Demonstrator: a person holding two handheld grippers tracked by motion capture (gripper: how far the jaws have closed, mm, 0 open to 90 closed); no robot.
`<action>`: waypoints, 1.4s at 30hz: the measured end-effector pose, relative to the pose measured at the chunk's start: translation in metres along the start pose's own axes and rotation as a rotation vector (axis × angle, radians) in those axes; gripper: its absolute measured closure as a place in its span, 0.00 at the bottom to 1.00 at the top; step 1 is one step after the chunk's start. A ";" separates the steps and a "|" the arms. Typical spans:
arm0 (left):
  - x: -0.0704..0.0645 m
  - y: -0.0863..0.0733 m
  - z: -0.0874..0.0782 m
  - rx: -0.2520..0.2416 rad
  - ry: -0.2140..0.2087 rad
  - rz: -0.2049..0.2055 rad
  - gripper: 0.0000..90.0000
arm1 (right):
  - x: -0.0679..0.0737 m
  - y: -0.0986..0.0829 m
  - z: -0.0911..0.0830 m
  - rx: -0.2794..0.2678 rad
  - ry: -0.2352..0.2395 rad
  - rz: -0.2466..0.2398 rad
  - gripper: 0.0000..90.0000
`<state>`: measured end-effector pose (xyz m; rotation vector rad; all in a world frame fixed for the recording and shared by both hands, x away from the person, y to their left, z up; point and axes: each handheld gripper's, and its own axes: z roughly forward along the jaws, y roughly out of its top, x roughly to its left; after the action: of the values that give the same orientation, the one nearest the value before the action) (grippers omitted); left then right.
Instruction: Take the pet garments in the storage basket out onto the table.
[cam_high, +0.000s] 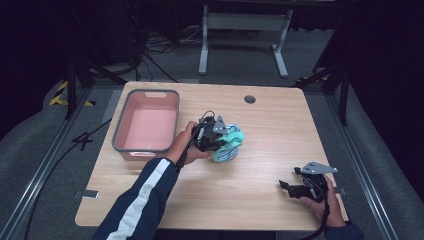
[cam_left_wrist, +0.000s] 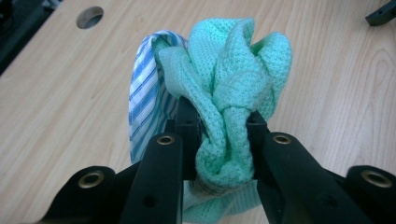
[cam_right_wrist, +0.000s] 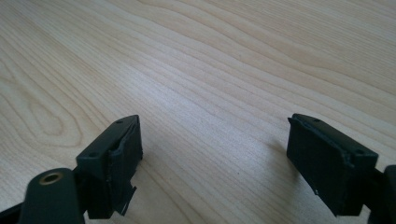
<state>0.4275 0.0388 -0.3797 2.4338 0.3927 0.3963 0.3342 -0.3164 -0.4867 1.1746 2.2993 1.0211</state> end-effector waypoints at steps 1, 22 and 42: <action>0.000 -0.001 0.003 0.005 -0.001 0.007 0.84 | 0.000 0.000 0.000 0.000 0.000 0.000 0.21; -0.007 -0.006 0.017 0.087 -0.005 -0.010 0.50 | 0.000 0.000 0.000 0.000 0.000 0.000 0.21; -0.013 -0.009 -0.005 0.053 0.006 -0.006 0.32 | 0.000 0.000 0.000 0.000 0.000 0.000 0.21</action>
<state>0.4125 0.0432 -0.3839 2.4826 0.4180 0.3952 0.3342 -0.3163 -0.4867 1.1744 2.2991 1.0213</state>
